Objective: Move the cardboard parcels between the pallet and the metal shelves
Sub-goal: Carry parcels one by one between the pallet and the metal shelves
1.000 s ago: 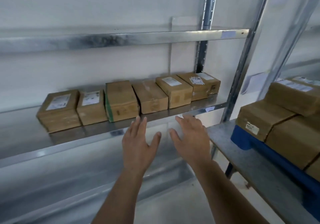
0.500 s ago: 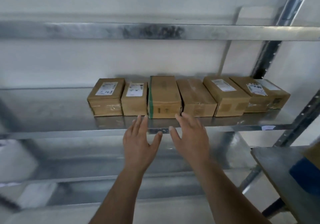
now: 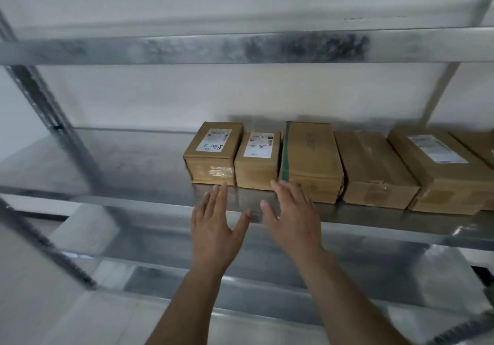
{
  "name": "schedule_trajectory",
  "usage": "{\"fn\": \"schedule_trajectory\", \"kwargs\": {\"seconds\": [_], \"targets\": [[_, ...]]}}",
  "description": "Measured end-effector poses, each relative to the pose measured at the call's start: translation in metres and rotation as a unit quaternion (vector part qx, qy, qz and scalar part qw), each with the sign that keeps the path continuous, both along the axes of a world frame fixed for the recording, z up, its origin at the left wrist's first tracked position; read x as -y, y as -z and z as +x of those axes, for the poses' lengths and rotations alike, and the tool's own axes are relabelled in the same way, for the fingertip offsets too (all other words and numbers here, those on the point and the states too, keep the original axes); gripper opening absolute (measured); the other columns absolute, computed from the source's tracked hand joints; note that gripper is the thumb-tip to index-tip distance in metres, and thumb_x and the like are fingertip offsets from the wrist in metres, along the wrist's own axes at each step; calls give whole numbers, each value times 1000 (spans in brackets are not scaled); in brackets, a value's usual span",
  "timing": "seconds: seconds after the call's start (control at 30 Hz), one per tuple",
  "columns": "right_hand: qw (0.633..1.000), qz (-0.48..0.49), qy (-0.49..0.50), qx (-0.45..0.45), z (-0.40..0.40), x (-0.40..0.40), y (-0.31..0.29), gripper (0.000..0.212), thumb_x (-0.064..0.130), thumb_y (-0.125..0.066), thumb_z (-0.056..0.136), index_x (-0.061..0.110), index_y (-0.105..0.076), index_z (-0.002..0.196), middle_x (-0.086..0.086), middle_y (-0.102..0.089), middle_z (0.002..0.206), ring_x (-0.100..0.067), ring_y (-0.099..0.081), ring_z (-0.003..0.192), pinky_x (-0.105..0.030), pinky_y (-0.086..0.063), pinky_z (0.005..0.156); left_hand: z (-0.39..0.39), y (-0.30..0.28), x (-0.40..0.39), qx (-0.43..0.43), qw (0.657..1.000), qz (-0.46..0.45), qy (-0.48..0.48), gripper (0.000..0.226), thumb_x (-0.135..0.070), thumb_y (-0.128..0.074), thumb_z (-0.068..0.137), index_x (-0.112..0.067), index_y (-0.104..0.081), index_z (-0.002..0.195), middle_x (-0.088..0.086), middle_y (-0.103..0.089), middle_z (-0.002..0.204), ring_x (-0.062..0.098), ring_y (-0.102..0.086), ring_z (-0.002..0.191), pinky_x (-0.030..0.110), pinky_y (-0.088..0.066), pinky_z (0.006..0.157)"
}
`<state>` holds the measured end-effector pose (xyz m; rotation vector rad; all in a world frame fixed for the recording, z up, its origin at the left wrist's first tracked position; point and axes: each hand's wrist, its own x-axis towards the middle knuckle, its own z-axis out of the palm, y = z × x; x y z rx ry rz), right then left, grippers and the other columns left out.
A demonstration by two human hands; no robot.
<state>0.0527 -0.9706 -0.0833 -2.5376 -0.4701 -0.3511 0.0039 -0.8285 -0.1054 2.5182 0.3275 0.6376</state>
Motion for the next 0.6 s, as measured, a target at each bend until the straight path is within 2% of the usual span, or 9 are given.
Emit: {"fn": "schedule_trajectory", "kwargs": {"seconds": [0.2,0.47,0.6], "targets": [[1000,-2,-1,6,27,-50,5,51,41,-46,95,18,-41,141,-2,-46,139,-19,-41,128,-34,-37,100,27,6,-51,-17,1000,-21,-4,76,-57,-47,87,-24,-18,149,1,-26,154,20,-20,143,45,-21,115],[998,-22,61,-4,73,-124,5,52,46,-40,95,19,-40,140,0,-48,137,-19,-40,127,-37,-35,104,82,-5,-137,14,997,-44,56,70,-46,-55,88,-13,-32,145,6,-41,146,22,-38,133,42,-33,108],[995,-38,94,-3,99,-156,7,57,47,-41,95,17,-36,142,-2,-47,140,-21,-38,130,-40,-32,106,114,-3,-171,3,993,-93,70,73,-47,-54,88,-14,-26,147,7,-34,150,23,-29,138,34,-23,111]]}}
